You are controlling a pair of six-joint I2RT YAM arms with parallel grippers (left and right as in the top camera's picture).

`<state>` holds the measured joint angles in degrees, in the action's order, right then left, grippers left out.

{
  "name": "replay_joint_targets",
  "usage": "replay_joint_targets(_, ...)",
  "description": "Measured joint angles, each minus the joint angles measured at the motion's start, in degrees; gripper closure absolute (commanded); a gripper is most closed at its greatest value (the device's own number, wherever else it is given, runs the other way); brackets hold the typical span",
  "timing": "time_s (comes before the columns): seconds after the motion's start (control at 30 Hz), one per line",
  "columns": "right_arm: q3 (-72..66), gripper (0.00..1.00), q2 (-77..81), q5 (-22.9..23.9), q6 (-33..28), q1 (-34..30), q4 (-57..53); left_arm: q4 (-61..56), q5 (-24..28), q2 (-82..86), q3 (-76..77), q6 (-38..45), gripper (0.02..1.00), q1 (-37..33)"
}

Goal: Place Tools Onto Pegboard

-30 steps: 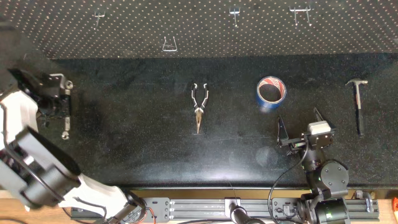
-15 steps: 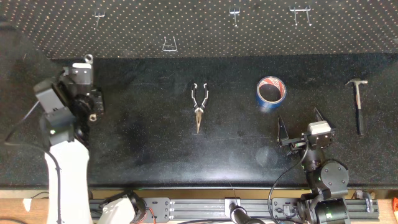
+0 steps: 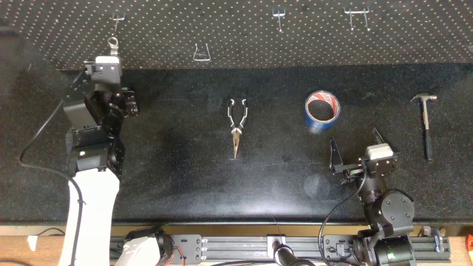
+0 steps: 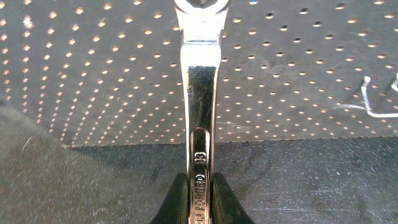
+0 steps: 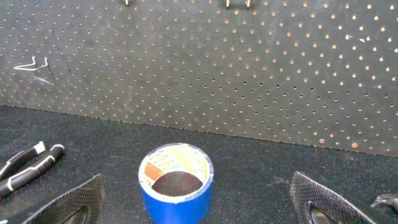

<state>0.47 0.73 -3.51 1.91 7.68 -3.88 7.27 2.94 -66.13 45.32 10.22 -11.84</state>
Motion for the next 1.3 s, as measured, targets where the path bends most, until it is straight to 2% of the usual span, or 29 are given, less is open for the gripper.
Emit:
replay_joint_targets(0.2,0.0,0.025,0.0,0.0,0.0,0.0,0.0,-1.8,-1.3,-0.9,0.0,-3.0,0.991,0.0)
replay_joint_targets(1.0,0.0,0.025,0.0,0.0,0.0,0.0,0.0,-8.7,-0.3,-6.7,0.0,-1.3,0.991,0.0)
replay_joint_targets(1.3,0.0,0.025,0.0,0.0,0.0,0.0,0.0,-16.6,0.2,-13.2,0.0,-1.2,0.987,0.0)
